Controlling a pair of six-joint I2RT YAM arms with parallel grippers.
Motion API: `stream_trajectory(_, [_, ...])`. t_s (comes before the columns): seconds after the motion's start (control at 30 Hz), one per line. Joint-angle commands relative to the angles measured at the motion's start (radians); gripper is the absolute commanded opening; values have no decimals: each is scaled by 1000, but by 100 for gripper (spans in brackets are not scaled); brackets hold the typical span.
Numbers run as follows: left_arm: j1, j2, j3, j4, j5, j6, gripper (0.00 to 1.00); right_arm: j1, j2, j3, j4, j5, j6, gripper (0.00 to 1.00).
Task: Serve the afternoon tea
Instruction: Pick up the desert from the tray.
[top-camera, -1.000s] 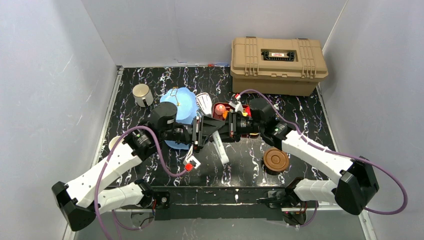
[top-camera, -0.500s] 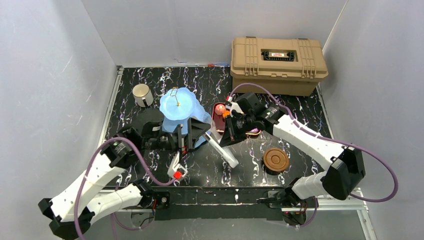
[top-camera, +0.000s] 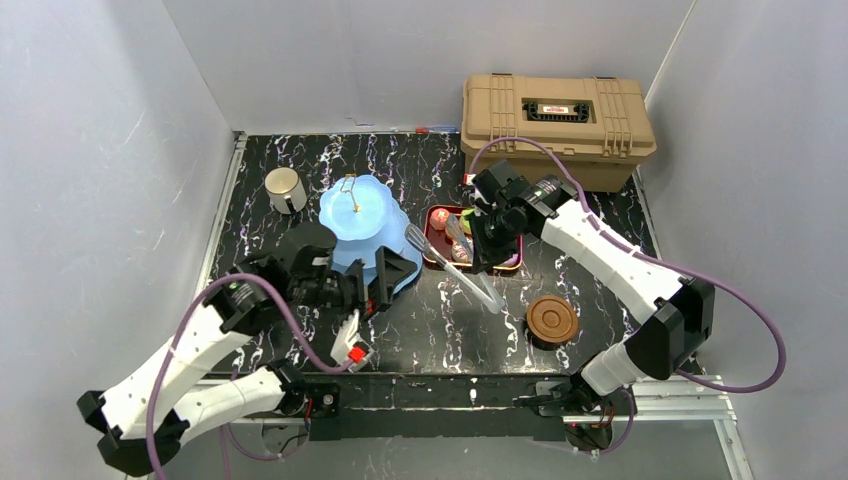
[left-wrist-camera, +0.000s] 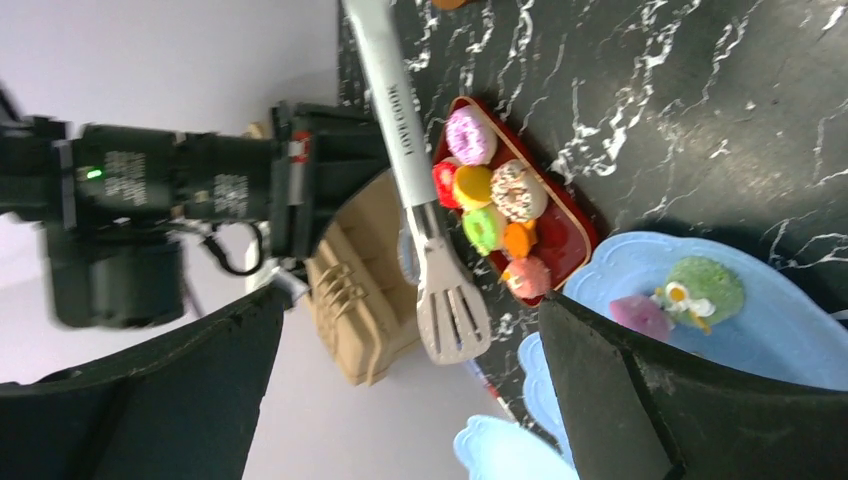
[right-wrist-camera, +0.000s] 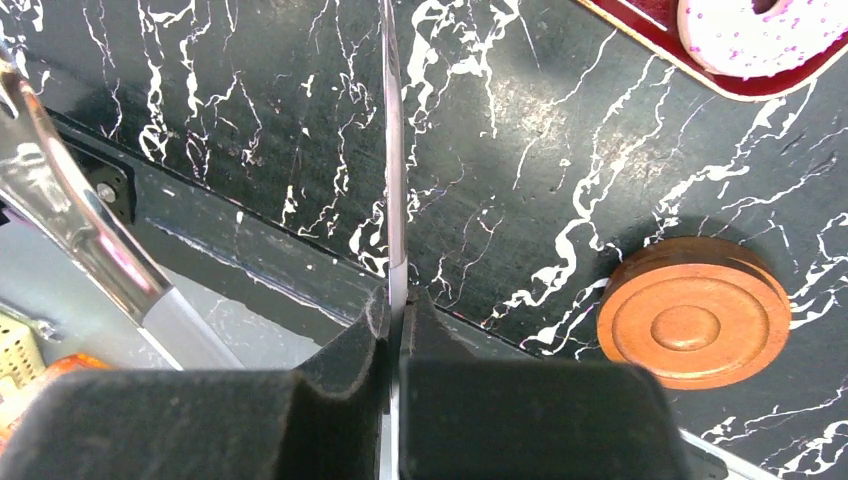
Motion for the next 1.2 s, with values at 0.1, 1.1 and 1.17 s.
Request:
stream_trajectory(0.1, [-82, 84, -51, 191, -73, -75, 89, 5, -11, 77, -86, 7, -41, 1])
stream_trajectory(1.1, [-190, 308, -65, 474, -377, -438, 18, 5, -67, 55, 2, -130, -20, 1])
stream_trajectory(1.17, [-190, 297, -88, 496, -375, -436, 11, 5, -85, 34, 28, -146, -15, 6])
